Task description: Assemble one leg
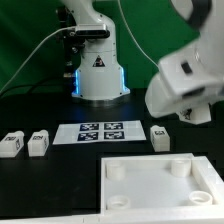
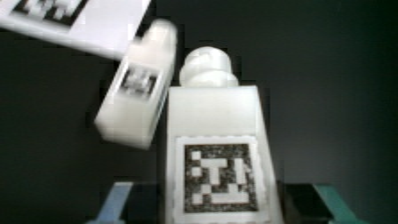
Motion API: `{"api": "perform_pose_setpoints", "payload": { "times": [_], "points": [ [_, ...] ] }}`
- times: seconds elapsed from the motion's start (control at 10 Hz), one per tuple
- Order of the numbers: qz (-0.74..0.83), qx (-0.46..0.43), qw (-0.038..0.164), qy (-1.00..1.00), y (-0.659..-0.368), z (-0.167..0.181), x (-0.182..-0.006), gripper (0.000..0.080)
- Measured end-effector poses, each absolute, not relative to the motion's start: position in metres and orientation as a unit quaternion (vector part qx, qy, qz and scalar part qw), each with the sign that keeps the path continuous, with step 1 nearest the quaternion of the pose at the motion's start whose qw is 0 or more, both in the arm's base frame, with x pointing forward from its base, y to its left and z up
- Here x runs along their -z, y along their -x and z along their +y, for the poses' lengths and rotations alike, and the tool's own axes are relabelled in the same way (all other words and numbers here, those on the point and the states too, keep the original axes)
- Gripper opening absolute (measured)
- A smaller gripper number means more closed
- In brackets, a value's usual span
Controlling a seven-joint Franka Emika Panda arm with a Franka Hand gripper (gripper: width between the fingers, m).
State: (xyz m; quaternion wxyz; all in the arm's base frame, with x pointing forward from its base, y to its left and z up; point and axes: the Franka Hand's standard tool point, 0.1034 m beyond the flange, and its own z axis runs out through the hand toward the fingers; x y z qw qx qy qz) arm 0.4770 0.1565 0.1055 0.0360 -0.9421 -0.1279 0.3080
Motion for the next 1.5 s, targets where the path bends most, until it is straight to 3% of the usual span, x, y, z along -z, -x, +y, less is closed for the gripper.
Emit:
{"api": "perform_pose_setpoints", "payload": {
  "times": [0.1,0.2,0.4,0.5,0.8,1.1,1.2,1.4,1.5],
  "points": [
    [-0.122,-0.258,0.036,0.958,-0.483,0.143,-0.124,0.0292],
    [-0.117,-0.248,0.034,0.961,-0.484,0.135,-0.136,0.0292],
    [-0.106,-0.129,0.033,0.985,-0.505,0.132,-0.154,0.0293],
    [-0.108,-0.106,0.031,0.988,-0.496,0.13,-0.151,0.0294],
    [-0.108,0.061,0.039,0.991,-0.516,0.13,-0.149,0.0294],
    [-0.129,0.218,0.049,0.966,-0.594,0.126,-0.166,0.0294],
    [-0.136,0.27,0.051,0.952,-0.608,0.13,-0.163,0.0294],
    [-0.129,0.354,0.048,0.925,-0.606,0.122,-0.155,0.0294],
    [-0.133,0.32,0.049,0.937,-0.601,0.123,-0.142,0.0294]
  ]
}}
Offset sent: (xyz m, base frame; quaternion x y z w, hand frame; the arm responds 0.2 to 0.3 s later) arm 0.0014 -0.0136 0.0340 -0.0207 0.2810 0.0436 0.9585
